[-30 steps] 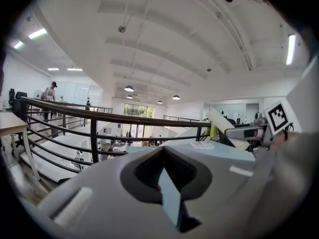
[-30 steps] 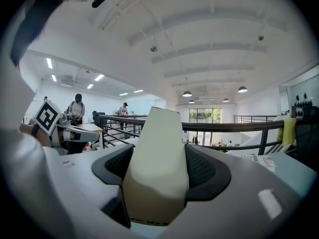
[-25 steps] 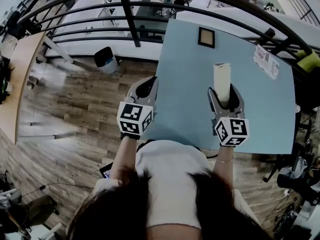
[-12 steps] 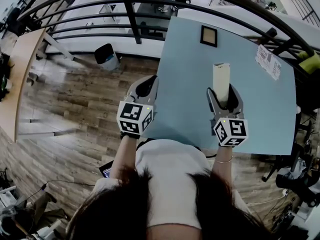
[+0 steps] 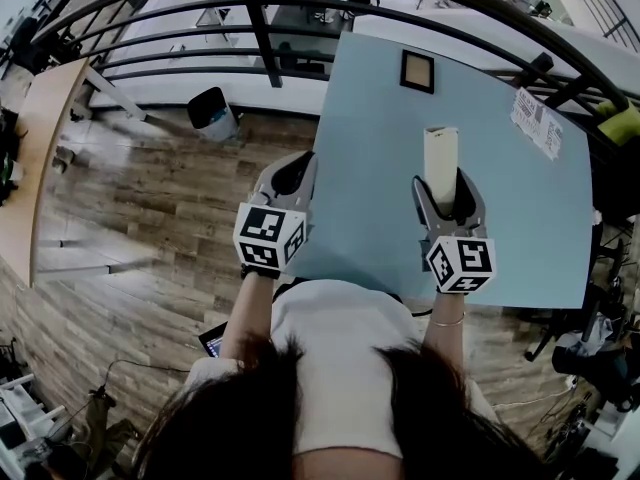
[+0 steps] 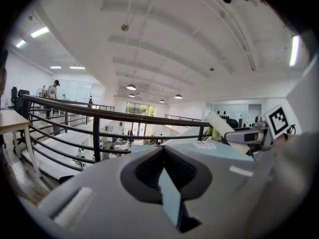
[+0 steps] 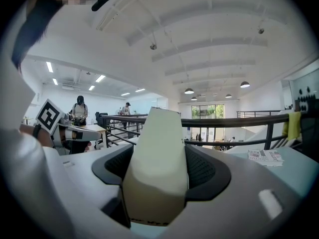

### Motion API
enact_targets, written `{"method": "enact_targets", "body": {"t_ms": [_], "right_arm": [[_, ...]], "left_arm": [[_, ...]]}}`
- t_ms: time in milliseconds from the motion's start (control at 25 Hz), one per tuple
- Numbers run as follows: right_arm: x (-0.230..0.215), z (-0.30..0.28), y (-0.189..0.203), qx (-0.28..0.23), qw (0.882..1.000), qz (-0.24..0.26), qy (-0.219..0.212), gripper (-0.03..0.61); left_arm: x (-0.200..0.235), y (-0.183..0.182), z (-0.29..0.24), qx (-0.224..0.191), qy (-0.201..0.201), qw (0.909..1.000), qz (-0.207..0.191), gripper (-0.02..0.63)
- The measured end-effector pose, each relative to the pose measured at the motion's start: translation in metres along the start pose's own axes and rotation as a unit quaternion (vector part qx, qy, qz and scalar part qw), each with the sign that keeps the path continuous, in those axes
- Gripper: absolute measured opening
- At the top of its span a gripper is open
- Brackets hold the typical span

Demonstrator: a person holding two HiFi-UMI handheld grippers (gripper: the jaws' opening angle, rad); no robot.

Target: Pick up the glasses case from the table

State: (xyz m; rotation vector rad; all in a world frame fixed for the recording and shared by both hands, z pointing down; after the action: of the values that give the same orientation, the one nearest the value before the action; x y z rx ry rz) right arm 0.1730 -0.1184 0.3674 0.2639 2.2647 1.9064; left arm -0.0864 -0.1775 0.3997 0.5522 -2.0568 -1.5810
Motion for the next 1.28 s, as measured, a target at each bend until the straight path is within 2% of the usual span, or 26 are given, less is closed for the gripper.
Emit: {"method": "enact_targets", "body": {"t_ms": [1280], "right_arm": [[-0.007,0.005,0.009,0.016,1.000,-0.010,0.003,0.321]], "left_arm": [[-0.011,0.001,-0.007,0.002,0.012,0.9999,-0.002,0.057]]}}
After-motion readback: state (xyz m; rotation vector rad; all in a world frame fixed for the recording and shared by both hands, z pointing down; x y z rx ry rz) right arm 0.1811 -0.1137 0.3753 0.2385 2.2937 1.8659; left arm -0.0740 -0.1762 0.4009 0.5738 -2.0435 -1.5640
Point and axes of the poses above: the fingertips, and each gripper's own axes: z backward along the fingers, x to its left, y out of its underside, the point moved 5 cm from there along z, backward along the fingers
